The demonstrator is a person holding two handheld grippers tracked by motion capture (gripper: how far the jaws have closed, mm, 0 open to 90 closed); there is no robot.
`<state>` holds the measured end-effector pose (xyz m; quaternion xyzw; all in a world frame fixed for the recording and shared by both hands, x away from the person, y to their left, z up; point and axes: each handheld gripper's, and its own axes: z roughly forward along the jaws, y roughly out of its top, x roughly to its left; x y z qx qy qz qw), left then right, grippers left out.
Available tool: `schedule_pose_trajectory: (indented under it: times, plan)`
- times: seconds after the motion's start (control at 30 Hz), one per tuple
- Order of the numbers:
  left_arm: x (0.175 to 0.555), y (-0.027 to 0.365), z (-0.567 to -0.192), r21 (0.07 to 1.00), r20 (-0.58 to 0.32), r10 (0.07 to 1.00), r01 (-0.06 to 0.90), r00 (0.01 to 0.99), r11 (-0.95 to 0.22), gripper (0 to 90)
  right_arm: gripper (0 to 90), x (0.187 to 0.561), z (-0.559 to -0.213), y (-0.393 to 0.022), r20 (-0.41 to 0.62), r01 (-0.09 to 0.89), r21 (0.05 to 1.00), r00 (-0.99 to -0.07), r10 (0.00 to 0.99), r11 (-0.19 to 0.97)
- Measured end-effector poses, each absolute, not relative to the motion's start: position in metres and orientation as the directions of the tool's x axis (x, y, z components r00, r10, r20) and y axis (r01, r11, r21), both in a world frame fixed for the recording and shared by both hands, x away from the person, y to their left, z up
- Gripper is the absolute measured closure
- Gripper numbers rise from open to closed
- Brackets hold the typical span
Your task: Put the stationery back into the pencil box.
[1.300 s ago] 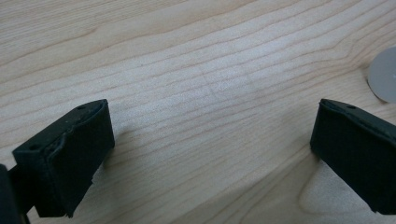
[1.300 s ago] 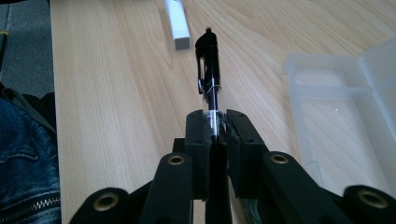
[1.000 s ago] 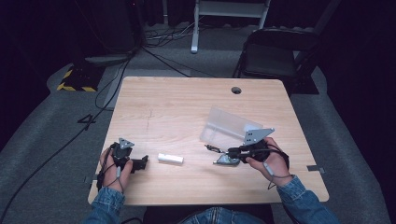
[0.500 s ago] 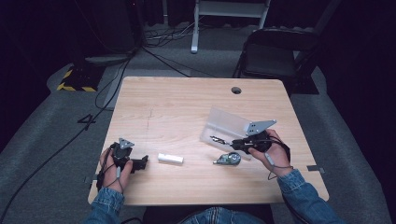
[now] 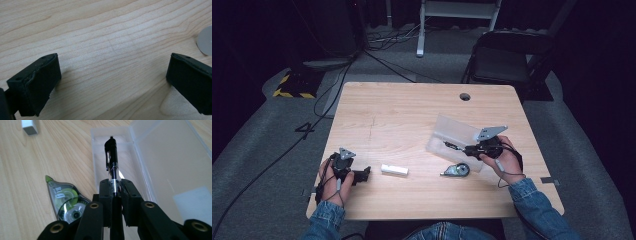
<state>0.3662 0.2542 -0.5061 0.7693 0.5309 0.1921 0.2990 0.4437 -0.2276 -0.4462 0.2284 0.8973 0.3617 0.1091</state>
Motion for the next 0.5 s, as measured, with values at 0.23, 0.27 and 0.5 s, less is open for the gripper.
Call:
schedule_pose_trajectory:
  times: [0.23, 0.27, 0.5]
  plan:
    - [0.366, 0.254, -0.506, 0.664, -0.022, 0.932, 0.702, 0.363, -0.258, 0.0, 79.6, 0.451, -0.456, -0.231, -0.04, 0.354, 0.684, -0.855, 0.517, 0.638]
    - [0.366, 0.254, -0.506, 0.664, -0.022, 0.932, 0.702, 0.363, -0.258, 0.0, 79.6, 0.452, -0.457, -0.231, -0.039, 0.358, 0.68, -0.853, 0.52, 0.639]
    - [0.366, 0.254, -0.506, 0.664, -0.022, 0.932, 0.702, 0.363, -0.258, 0.0, 79.6, 0.457, -0.464, -0.229, -0.055, 0.361, 0.675, -0.846, 0.531, 0.644]
